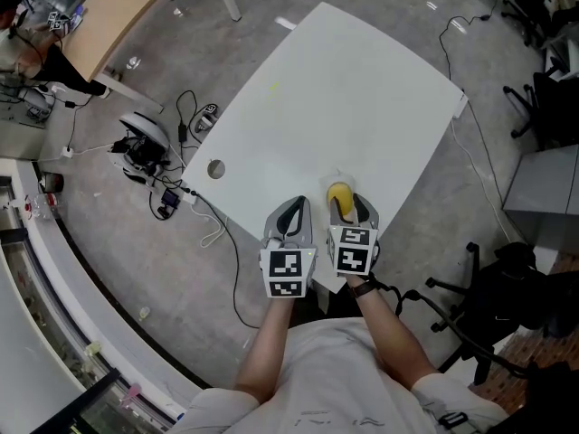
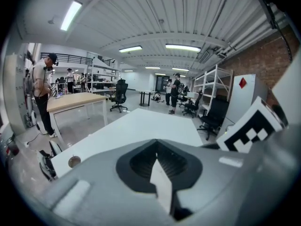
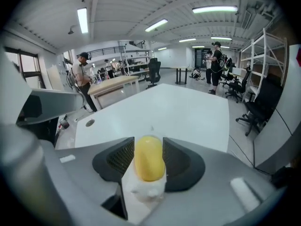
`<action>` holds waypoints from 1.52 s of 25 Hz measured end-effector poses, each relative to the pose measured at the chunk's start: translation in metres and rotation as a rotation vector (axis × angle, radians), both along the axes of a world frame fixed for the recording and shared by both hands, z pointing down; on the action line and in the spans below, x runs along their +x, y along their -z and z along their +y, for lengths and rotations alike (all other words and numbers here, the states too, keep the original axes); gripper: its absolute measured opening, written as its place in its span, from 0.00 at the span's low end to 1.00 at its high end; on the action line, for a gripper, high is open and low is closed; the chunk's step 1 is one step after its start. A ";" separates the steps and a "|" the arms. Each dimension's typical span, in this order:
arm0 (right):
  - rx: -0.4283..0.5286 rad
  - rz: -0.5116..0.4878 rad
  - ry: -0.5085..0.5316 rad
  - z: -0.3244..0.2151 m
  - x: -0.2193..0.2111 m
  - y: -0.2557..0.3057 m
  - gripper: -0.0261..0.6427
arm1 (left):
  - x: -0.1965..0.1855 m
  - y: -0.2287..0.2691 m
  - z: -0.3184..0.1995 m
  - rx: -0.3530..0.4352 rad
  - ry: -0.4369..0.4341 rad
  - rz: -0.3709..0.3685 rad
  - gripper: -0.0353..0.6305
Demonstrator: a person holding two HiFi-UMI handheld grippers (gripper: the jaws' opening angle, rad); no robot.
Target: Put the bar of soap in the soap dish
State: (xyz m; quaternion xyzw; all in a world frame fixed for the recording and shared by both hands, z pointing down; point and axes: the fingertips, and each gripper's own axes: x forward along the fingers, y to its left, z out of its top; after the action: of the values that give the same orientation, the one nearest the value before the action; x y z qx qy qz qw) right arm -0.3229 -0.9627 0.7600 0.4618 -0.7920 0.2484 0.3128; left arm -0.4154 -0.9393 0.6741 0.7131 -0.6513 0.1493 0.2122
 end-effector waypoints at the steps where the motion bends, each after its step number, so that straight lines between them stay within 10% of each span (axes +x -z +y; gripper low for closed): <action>1: 0.033 -0.017 -0.003 0.000 0.001 0.010 0.32 | 0.000 0.006 0.002 0.013 -0.001 -0.001 0.05; 8: 0.256 -0.162 -0.029 0.017 -0.005 0.098 0.06 | -0.005 0.056 0.022 0.122 -0.014 -0.012 0.05; 28: 0.636 -0.353 0.059 0.177 -0.012 0.262 0.06 | 0.019 0.178 0.152 0.438 -0.107 0.041 0.05; 38: 0.681 -0.455 0.145 0.261 -0.012 0.296 0.06 | 0.006 0.207 0.241 0.491 0.029 -0.009 0.05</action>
State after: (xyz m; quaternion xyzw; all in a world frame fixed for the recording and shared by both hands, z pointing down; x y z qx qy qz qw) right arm -0.3345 -0.7022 0.4637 0.4151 -0.9083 0.0450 -0.0242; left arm -0.4092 -0.6986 0.4670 0.7333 -0.6790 -0.0137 0.0317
